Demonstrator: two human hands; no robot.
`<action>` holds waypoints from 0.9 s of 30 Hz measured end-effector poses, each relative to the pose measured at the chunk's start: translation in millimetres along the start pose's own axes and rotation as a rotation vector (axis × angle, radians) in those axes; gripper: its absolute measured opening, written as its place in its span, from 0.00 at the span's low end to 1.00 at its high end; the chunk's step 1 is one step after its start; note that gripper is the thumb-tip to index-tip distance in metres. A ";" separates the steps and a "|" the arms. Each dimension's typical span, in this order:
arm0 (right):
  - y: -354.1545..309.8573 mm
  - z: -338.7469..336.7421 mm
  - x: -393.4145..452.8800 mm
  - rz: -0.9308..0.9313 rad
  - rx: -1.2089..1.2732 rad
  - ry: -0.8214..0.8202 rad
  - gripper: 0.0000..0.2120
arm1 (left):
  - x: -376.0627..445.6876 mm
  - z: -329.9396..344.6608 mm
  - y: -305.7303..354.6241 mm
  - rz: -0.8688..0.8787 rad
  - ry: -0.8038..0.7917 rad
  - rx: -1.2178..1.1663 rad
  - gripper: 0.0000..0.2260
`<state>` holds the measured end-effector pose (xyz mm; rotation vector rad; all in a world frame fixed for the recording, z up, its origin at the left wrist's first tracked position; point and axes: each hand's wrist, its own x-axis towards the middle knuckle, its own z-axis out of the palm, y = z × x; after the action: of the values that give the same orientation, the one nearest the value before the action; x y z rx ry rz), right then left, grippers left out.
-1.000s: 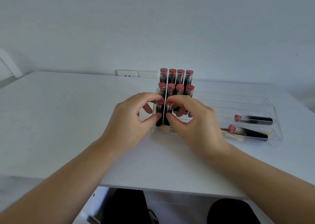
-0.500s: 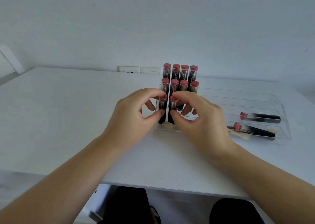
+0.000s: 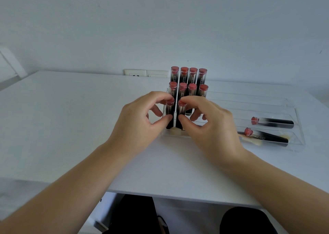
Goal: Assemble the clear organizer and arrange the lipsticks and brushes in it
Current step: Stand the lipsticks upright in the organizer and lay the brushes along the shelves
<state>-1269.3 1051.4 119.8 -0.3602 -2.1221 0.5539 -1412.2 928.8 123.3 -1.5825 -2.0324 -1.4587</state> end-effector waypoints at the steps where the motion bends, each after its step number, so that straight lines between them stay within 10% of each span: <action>1: 0.1 -0.2 -0.2 0.001 -0.001 -0.001 0.16 | 0.2 -0.2 0.0 0.000 0.000 -0.001 0.18; 27: 2.7 2.8 0.7 -0.002 0.026 0.017 0.15 | -1.2 -0.9 1.6 -0.007 -0.009 -0.005 0.19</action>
<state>-1271.9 1053.4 117.5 -0.3473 -2.0967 0.5746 -1410.7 927.3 123.9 -1.5882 -2.0426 -1.4627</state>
